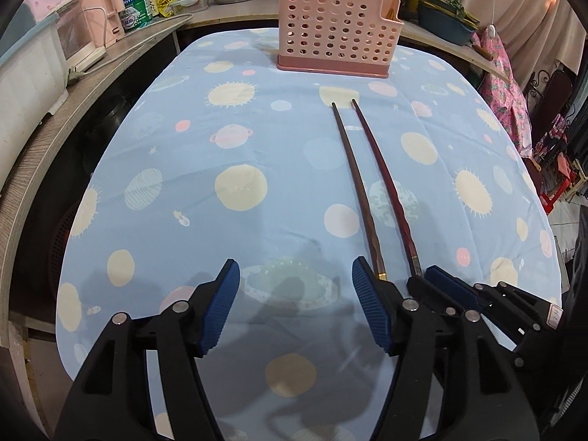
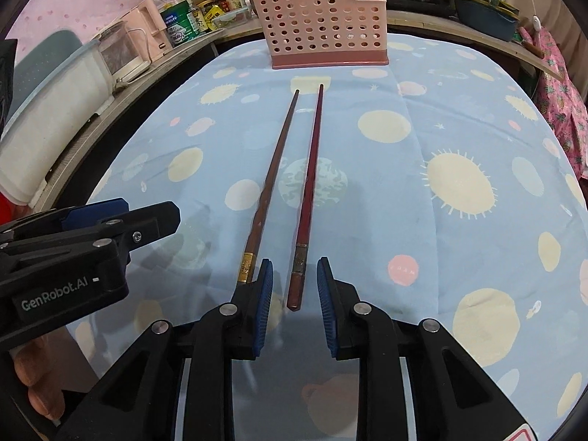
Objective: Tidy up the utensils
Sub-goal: 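Grasp a dark-red chopstick with the right tool while the left tool grasps the brown one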
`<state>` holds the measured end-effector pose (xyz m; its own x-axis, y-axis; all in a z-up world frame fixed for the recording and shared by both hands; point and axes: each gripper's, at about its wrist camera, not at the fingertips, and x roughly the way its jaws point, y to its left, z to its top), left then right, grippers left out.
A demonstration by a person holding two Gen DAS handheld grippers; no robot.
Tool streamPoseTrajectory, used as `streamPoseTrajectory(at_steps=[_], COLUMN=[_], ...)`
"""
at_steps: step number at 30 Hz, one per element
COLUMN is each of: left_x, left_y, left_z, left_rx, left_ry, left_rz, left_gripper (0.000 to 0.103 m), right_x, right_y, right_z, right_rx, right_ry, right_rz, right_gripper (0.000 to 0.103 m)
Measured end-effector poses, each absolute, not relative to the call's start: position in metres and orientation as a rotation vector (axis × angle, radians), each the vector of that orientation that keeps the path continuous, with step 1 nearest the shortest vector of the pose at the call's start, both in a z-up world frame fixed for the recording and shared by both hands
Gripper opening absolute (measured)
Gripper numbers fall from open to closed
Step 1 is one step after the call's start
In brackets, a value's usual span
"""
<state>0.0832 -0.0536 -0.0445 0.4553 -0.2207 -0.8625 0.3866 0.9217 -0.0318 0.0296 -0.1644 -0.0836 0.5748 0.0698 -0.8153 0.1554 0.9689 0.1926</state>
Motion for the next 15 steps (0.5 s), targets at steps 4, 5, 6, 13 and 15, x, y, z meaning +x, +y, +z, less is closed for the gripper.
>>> streamPoseTrajectory(at_steps=[4, 5, 6, 13, 15], left_x=[0.081, 0.08, 0.079, 0.068, 0.066], left_y=[-0.057, -0.059, -0.061, -0.077, -0.081], left_z=[-0.049, -0.05, -0.051, -0.055, -0.059], left_rx=[0.183, 0.184, 0.187, 0.206, 0.213], left_ry=[1.045, 1.047, 1.048, 1.054, 1.062], left_rz=[-0.387, -0.392, -0.398, -0.443, -0.453], left_gripper=[0.063, 0.063, 0.063, 0.067, 0.067], right_x=[0.027, 0.026, 0.025, 0.011, 0.006], right_y=[-0.168, -0.17, -0.173, -0.194, -0.2], right_z=[-0.086, -0.085, -0.085, -0.085, -0.086], right_rx=[0.253, 0.258, 0.264, 0.315, 0.332], right_ry=[0.962, 0.962, 0.961, 0.957, 0.957], right_rz=[-0.062, -0.068, -0.075, -0.124, -0.135], right_gripper=[0.008, 0.008, 0.007, 0.007, 0.007])
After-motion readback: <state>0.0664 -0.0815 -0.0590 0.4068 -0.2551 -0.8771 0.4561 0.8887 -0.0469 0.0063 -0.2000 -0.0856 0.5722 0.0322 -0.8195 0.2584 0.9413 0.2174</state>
